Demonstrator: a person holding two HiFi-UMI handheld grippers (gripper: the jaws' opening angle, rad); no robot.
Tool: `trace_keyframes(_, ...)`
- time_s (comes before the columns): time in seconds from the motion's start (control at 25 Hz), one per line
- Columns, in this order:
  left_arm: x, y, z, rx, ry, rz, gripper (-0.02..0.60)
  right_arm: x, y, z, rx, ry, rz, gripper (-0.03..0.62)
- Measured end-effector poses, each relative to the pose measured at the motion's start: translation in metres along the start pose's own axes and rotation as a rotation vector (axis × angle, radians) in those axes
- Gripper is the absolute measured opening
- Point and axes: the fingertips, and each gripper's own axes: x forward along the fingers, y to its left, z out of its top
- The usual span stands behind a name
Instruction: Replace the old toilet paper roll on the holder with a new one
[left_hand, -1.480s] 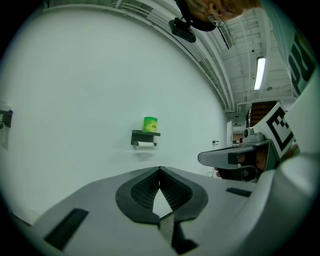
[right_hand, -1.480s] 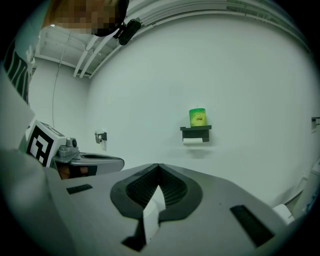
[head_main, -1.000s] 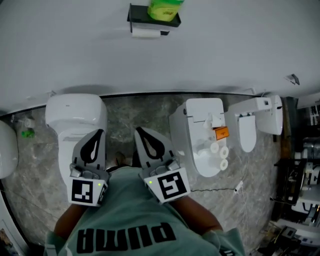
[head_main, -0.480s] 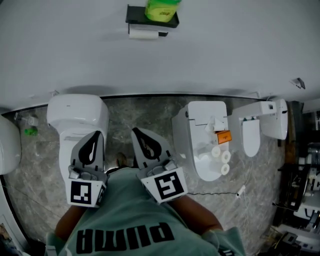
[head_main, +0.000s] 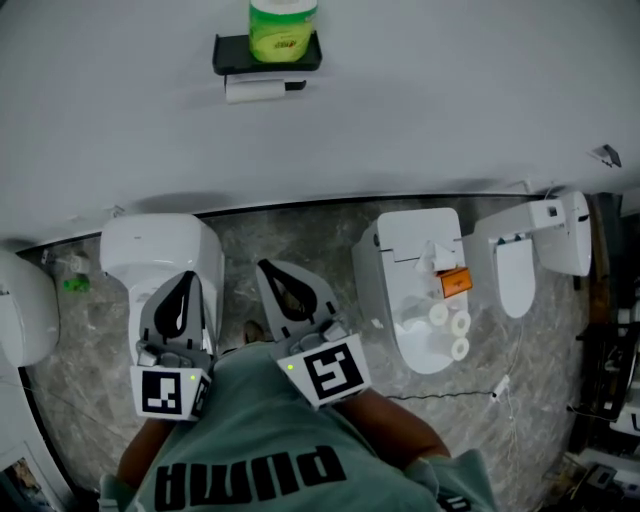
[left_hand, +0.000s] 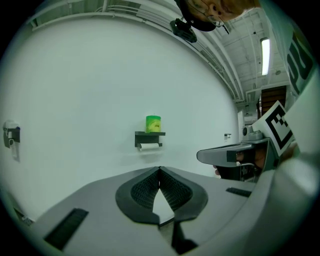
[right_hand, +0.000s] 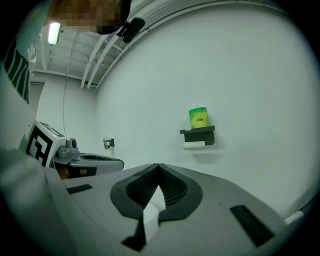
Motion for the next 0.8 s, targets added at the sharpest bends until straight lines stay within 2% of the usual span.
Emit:
trace_keyframes(0.16,0.012,-0.001,0.006,0.010,-0.009,0.019,0.005,0.004,-0.014,0.001,0.008,0.002,0.009,0.003)
trace_keyframes(0.28,0.022,-0.003,0.005,0.020,0.022,0.026,0.005,0.007,-0.025,0.003,0.010,0.002,0.016,0.003)
trace_keyframes(0.44,0.036,-0.009,0.013,0.011,-0.012,0.034,0.005,0.009,-0.039,0.004,0.018,-0.002,0.022,0.003)
trace_keyframes(0.8,0.059,-0.013,0.021,0.022,-0.002,0.079,0.005,0.020,-0.065,0.007,0.031,-0.018,0.058,0.003)
